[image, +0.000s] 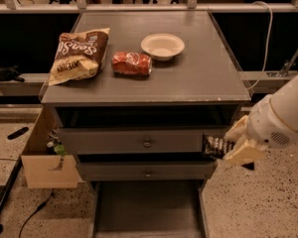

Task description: Place rxbar chocolate into bottom drawer

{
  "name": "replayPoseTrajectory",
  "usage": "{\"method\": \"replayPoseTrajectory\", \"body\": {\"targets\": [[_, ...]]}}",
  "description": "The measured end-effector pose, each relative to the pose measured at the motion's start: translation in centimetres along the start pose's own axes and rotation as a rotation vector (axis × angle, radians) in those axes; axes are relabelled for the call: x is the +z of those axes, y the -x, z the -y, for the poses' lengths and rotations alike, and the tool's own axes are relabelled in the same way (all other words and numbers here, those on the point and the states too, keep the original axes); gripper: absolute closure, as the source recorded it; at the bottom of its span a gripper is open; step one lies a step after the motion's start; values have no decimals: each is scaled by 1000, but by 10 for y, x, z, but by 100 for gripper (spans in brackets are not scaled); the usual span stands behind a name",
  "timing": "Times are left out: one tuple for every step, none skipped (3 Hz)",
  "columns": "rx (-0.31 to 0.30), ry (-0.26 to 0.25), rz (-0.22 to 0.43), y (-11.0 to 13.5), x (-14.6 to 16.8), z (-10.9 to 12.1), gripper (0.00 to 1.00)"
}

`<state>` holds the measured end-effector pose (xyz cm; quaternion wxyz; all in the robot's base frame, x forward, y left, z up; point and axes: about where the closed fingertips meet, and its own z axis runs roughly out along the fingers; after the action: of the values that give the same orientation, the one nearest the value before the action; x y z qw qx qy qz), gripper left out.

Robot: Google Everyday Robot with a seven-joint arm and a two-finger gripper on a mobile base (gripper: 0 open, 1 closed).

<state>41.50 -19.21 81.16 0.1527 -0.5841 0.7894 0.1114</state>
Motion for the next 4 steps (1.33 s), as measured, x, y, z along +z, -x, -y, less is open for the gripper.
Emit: {"method": "replayPoseTrajectory", "body": {"targets": [[27, 49, 89, -15, 33, -33, 100], [27, 49, 89, -15, 33, -33, 100], [53, 49, 135, -16, 54, -31, 100], [85, 38, 213, -23, 106, -25, 100]]}}
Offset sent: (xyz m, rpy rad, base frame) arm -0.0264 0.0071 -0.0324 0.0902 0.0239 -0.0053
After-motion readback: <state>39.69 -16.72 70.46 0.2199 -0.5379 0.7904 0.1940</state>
